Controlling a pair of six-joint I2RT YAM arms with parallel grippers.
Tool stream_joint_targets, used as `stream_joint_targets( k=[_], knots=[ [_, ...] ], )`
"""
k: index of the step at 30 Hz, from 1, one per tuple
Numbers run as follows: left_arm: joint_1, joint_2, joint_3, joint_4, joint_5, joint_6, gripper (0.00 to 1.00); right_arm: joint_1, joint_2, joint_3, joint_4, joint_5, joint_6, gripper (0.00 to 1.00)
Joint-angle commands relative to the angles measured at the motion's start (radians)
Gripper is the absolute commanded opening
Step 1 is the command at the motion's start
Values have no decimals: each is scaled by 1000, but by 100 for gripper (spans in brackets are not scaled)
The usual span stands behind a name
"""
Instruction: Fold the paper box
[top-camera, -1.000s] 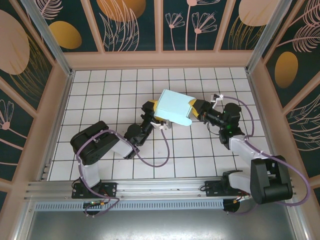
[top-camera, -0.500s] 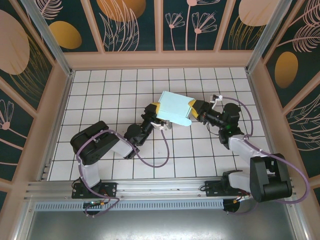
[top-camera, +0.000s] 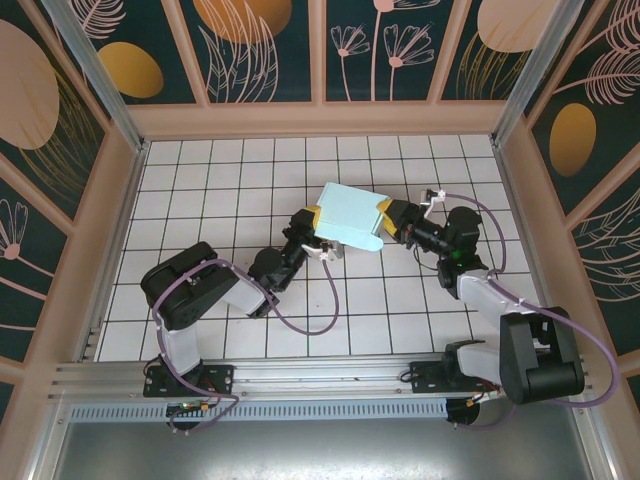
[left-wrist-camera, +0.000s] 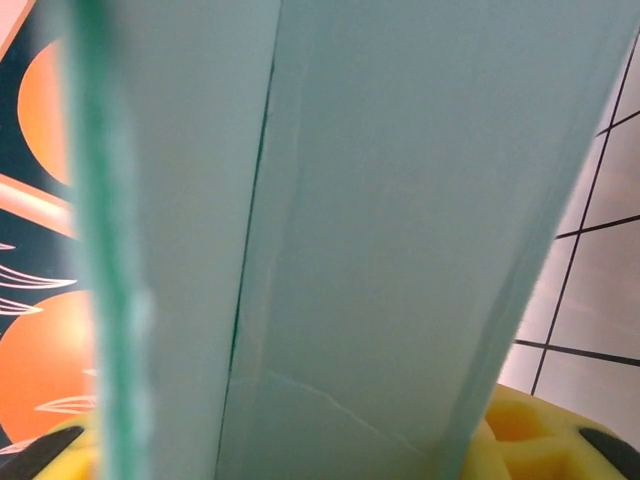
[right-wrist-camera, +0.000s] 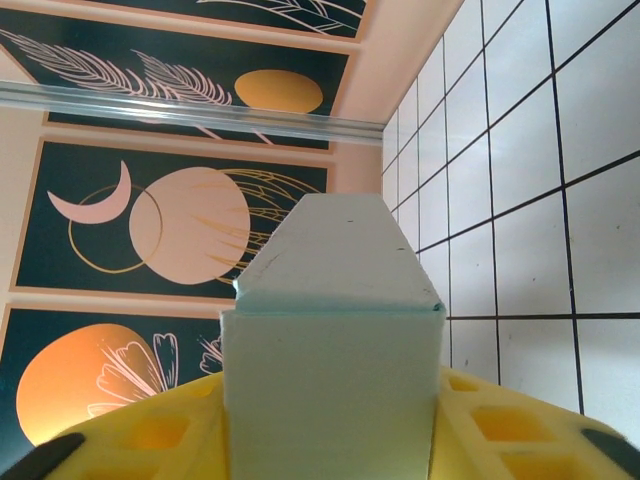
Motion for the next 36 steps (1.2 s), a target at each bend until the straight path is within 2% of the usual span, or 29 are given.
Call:
stream_joint_targets(
  k=[1,4,7,11,16,18,22,27,31,35,36],
  knots=[
    [-3,-60,22,-11,0,-100,29,2,-12,3,29,11,-32,56],
    [-4,-98,23,-143,2,-145,33,-1,-44,20,-48,49,-104,74],
    [0,-179,25,-360,28,-214,34,-18,-82,24,-103,76,-159,79],
    [24,-274,23,-571,59,-325,32,-65,-122,3,-163,75,-199,79],
    [104,-372,129,-1064,187,-465,32,-117,-182,11,-315,97,-339,78],
    [123,-387,163,-1182,204,-473,32,-127,-192,36,-390,108,-424,77],
    [131,-363,318,-1548,227,-499,31,-125,-195,111,-542,166,-621,76],
    [131,-343,408,-1805,271,-524,32,-118,-181,193,-603,231,-779,76],
    [134,-313,528,-2028,289,-548,31,-67,-158,288,-677,204,-990,76],
    [139,-306,565,-2167,308,-572,30,37,-165,342,-788,295,-1261,77],
    [139,-304,566,-2190,309,-576,27,72,-168,348,-806,329,-1322,78]
  ],
)
